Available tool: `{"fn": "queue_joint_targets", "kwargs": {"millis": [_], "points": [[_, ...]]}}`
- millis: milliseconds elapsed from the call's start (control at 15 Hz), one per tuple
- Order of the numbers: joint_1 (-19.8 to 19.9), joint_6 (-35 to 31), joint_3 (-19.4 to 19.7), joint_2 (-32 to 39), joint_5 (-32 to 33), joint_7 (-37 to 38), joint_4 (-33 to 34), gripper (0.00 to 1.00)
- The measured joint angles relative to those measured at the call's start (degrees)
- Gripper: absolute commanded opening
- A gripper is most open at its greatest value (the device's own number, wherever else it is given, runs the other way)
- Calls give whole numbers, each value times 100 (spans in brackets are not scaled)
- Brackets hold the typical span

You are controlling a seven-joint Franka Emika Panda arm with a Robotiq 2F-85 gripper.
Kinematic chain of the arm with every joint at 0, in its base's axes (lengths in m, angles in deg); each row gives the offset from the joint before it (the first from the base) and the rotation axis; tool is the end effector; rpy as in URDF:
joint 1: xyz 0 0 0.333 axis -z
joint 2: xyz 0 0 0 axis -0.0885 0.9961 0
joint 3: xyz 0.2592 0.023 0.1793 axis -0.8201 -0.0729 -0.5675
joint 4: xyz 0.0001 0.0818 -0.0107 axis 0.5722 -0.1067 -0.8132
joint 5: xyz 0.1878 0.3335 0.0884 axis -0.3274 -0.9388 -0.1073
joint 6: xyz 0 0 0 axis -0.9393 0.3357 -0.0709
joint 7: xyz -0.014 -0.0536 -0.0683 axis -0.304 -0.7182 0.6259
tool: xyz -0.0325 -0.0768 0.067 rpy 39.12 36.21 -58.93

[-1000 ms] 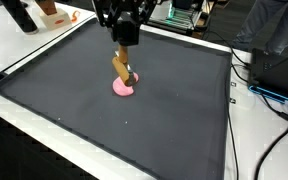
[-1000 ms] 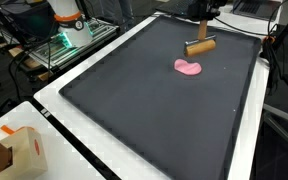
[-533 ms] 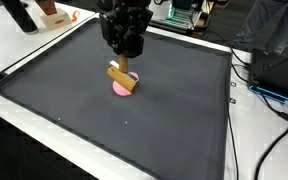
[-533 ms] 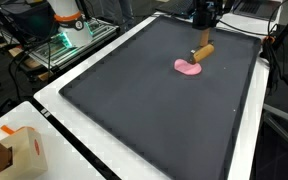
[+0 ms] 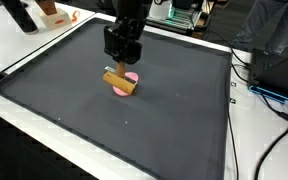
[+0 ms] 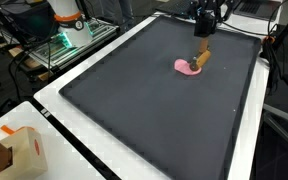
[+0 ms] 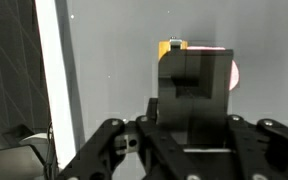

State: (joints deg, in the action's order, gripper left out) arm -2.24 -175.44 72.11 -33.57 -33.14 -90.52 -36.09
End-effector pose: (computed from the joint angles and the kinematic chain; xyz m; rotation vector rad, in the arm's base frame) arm 0.6364 0.1648 0.3528 2.0606 1.9261 0.0066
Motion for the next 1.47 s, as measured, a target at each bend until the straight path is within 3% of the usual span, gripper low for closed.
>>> {"fn": "queue_joint_targets", "kwargs": {"millis": [267, 1467], "points": [[7, -351, 58, 67, 45, -57, -138, 24], [59, -132, 88, 34, -60, -653, -304, 24]]}}
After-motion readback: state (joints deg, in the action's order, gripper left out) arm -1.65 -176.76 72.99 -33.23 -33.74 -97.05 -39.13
